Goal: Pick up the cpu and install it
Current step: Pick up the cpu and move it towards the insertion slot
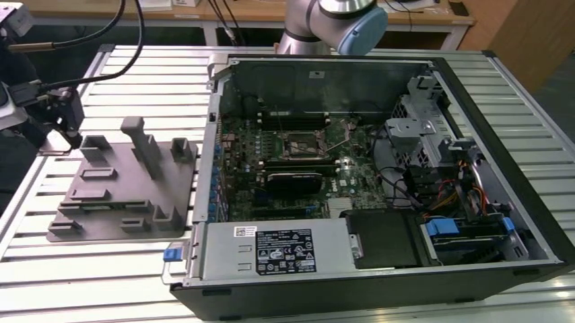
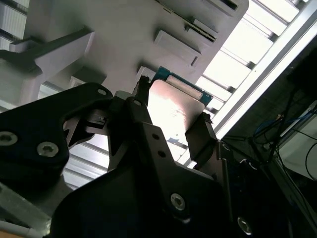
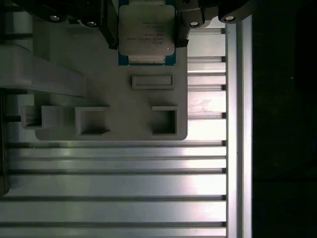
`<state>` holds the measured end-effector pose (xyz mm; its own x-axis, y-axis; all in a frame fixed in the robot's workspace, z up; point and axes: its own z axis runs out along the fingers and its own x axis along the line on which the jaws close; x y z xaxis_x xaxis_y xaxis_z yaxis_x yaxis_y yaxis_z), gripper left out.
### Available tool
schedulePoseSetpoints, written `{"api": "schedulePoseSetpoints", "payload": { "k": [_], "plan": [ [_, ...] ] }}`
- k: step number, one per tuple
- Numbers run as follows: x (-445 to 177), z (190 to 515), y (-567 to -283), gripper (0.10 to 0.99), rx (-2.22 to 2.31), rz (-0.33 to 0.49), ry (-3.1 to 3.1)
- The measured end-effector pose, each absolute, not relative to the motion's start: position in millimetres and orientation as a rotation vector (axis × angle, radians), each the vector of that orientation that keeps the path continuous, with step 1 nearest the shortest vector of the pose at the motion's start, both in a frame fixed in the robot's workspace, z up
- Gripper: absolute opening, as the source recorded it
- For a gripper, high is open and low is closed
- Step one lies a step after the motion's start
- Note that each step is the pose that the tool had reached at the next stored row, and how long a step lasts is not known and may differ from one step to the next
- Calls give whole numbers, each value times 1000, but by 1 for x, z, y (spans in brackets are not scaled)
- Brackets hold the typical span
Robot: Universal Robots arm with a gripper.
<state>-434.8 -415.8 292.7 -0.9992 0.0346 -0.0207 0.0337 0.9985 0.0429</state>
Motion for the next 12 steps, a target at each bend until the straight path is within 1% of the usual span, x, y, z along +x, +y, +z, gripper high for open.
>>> {"api": "schedulePoseSetpoints", "payload": {
  "k": [12],
  "plan": [
    [-435, 314, -416, 541, 51, 66, 3119]
  ]
}}
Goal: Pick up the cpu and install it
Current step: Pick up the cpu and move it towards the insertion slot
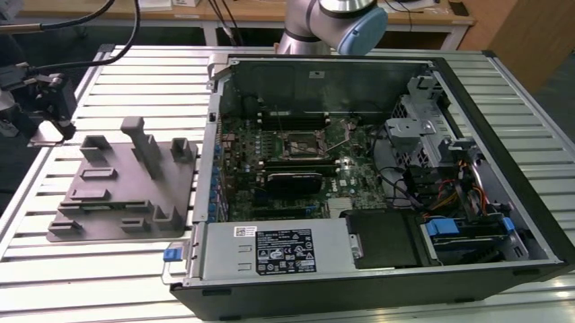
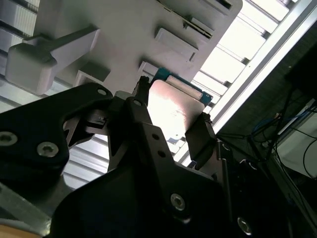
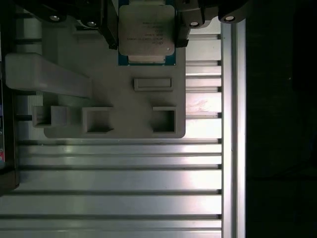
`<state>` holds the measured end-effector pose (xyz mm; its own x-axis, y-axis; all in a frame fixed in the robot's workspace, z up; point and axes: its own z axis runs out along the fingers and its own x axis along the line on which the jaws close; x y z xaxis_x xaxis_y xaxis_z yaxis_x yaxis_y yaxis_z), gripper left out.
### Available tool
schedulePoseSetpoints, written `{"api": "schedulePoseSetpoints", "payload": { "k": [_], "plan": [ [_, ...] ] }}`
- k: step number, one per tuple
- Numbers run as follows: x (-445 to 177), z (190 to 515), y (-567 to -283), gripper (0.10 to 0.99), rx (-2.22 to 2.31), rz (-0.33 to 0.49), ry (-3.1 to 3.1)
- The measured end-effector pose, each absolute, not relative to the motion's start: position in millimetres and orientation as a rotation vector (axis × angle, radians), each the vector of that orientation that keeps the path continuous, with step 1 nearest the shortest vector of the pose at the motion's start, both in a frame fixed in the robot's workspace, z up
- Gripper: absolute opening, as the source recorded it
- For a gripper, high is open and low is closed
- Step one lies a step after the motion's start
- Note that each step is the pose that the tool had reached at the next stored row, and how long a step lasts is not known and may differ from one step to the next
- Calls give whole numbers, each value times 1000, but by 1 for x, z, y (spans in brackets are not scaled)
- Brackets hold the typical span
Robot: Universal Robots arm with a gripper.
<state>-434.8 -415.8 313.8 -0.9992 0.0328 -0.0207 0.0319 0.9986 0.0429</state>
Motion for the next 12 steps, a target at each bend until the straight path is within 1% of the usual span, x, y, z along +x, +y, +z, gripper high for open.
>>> {"api": "schedulePoseSetpoints", "payload": {
  "k": [12],
  "plan": [
    [-435, 333, -416, 541, 48, 67, 3119]
  ]
}}
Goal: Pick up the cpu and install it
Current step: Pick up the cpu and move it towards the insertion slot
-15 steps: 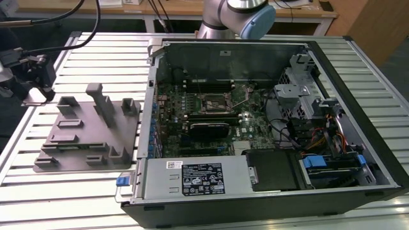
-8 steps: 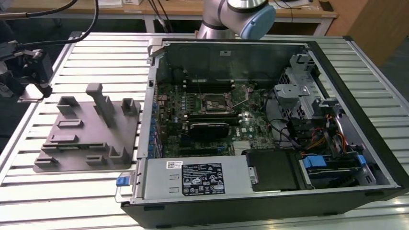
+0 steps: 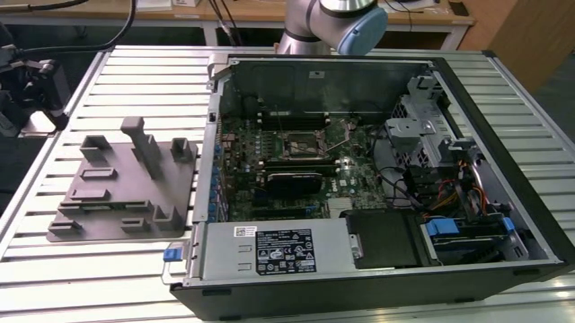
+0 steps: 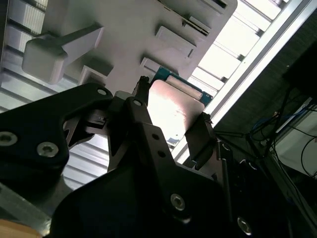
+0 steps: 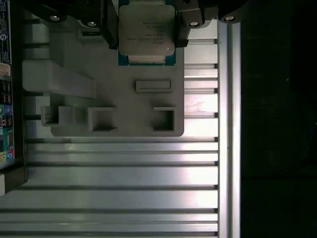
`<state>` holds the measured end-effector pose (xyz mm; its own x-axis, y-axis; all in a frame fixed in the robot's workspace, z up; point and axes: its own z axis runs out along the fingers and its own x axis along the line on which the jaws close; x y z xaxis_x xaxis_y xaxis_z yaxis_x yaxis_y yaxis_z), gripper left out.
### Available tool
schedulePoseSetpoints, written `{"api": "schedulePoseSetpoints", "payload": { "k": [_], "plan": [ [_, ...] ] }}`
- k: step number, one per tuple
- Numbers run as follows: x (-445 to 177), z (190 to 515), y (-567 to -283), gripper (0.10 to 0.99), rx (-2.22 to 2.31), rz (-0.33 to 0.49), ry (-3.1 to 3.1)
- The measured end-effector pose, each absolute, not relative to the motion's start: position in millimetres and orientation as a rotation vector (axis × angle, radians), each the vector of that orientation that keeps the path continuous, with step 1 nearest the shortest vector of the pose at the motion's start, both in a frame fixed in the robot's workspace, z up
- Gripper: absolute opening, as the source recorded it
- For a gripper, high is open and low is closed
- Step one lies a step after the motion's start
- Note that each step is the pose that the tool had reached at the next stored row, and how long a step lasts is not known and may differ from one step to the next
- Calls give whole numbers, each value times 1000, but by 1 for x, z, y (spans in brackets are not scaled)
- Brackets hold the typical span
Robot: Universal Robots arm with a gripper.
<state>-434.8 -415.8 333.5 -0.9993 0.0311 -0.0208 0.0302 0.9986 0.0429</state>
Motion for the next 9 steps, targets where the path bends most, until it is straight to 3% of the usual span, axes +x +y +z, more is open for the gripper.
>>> {"api": "schedulePoseSetpoints", "payload": {
  "k": [9],
  "plan": [
    [-435, 349, -416, 541, 46, 67, 3119]
  ]
}}
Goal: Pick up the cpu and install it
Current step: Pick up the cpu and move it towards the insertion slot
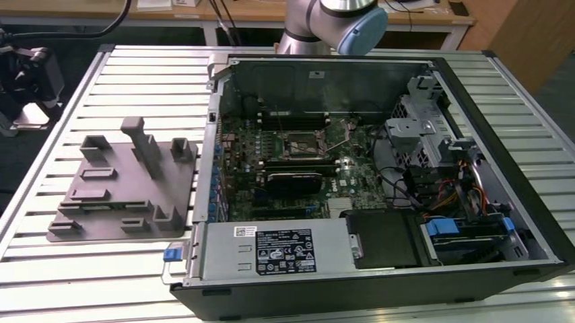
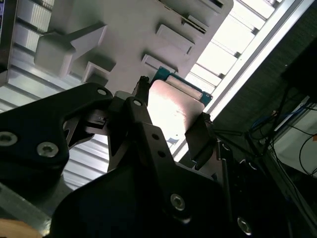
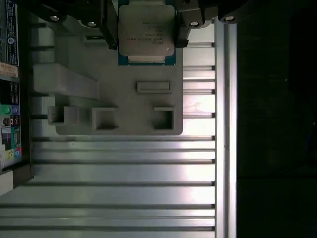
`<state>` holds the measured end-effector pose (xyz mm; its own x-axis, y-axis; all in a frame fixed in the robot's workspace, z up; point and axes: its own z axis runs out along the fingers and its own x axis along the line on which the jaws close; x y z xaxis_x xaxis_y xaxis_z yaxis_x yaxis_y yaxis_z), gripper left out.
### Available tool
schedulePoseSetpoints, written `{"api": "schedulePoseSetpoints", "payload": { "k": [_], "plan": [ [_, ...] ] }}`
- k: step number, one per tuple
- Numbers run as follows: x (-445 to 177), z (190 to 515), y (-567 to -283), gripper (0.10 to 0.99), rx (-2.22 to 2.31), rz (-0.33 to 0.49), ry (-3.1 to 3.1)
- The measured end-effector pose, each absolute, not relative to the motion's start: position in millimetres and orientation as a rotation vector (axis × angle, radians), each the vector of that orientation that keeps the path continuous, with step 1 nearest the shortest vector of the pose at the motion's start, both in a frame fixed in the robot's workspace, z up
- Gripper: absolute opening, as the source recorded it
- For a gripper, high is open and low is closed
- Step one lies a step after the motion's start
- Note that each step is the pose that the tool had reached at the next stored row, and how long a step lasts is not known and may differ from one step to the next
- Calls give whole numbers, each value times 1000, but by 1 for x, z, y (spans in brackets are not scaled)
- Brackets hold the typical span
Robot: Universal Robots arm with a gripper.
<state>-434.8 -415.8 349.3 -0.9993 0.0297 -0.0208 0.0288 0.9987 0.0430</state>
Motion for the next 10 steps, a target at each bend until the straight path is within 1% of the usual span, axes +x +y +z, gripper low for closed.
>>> {"api": "schedulePoseSetpoints", "payload": {
  "k": [10],
  "plan": [
    [-435, 367, -416, 541, 43, 67, 3119]
  ]
}}
